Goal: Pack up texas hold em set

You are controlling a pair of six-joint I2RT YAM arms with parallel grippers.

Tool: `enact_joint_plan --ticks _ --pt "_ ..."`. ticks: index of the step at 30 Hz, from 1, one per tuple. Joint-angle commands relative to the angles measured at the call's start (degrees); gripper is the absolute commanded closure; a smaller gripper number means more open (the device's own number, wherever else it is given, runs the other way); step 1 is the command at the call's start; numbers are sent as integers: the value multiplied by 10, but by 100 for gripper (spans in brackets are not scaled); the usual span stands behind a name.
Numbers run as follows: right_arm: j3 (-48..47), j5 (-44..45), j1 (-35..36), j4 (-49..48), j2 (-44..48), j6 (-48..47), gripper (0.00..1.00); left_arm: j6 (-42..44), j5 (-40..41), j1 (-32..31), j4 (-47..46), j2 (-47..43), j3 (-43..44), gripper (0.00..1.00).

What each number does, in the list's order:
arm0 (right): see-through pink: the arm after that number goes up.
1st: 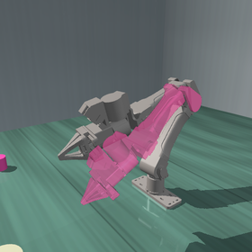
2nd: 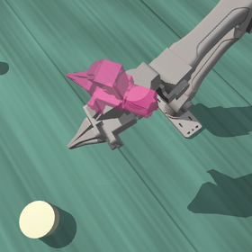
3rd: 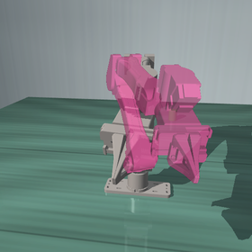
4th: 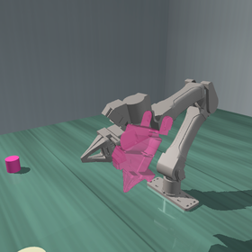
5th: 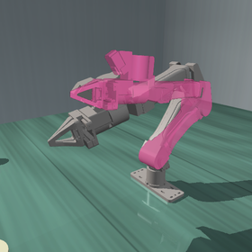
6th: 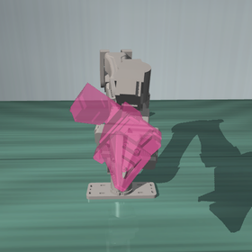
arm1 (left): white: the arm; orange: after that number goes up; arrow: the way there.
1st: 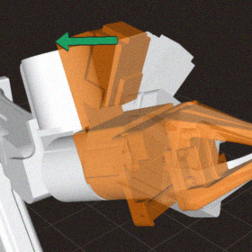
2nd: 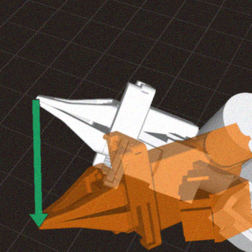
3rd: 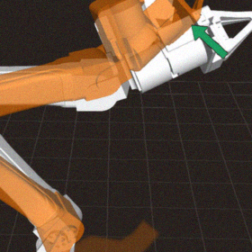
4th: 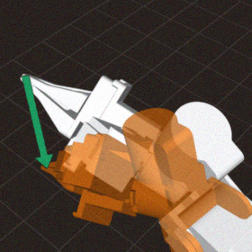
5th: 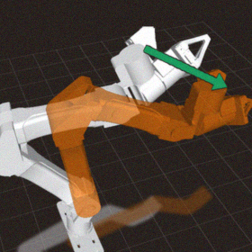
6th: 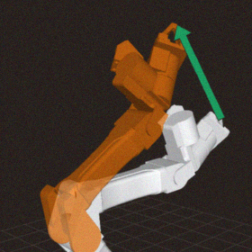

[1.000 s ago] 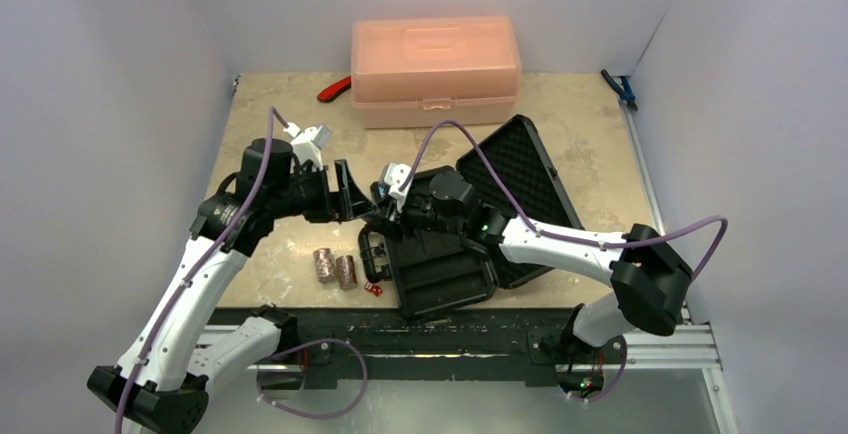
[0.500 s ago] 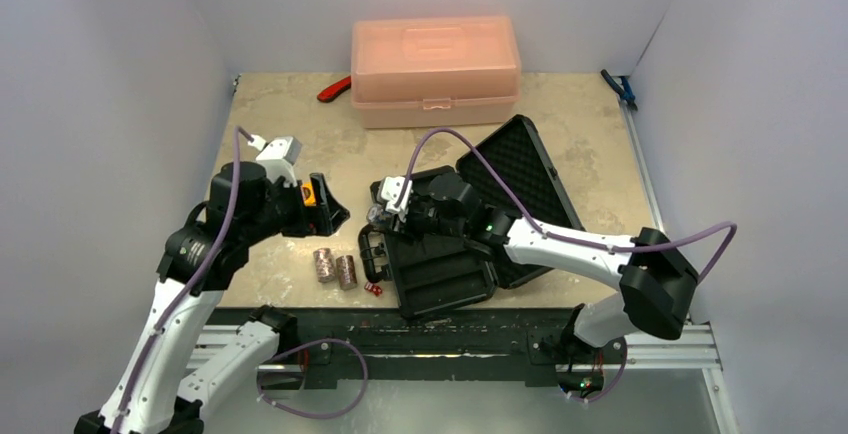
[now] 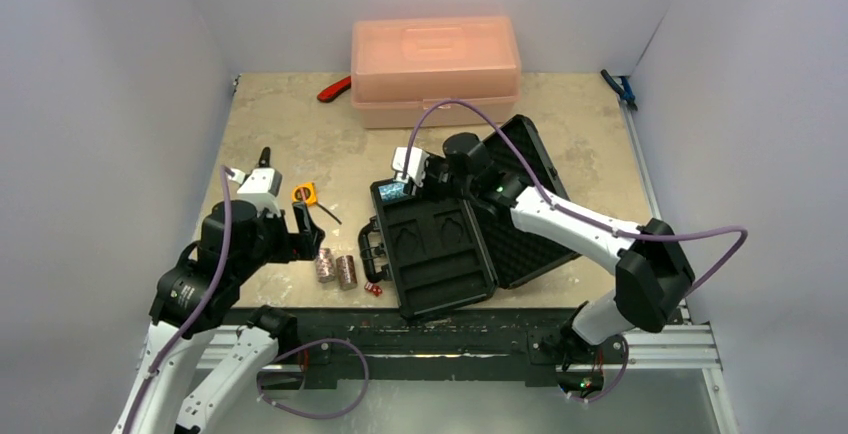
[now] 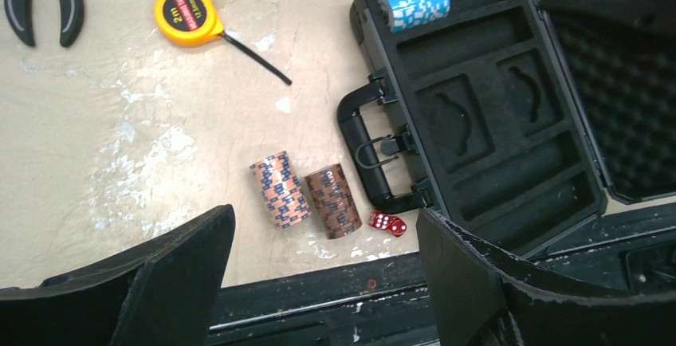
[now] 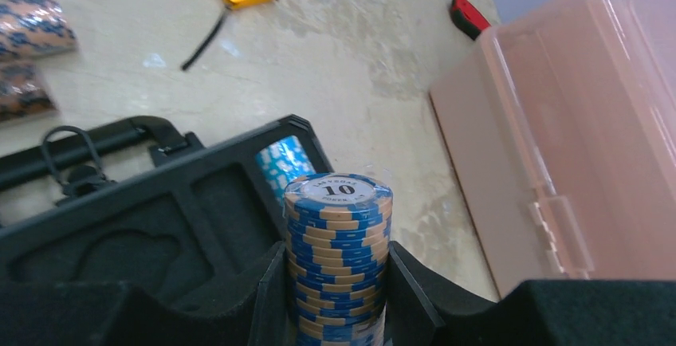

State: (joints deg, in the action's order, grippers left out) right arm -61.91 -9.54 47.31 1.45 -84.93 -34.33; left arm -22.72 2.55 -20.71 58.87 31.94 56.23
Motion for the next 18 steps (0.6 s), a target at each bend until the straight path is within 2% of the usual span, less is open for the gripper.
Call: enact_joint_plan --ticks 1,13,18 --pt "-66 11 -18 27 -16 -83 100 11 27 -3 -20 -25 -21 16" --pt "-97 22 -47 66 -61 -206 100 13 53 -3 -41 -57 -49 16" --pt "-151 -1 -66 146 -96 -244 100 15 61 -2 -43 -69 -54 16"
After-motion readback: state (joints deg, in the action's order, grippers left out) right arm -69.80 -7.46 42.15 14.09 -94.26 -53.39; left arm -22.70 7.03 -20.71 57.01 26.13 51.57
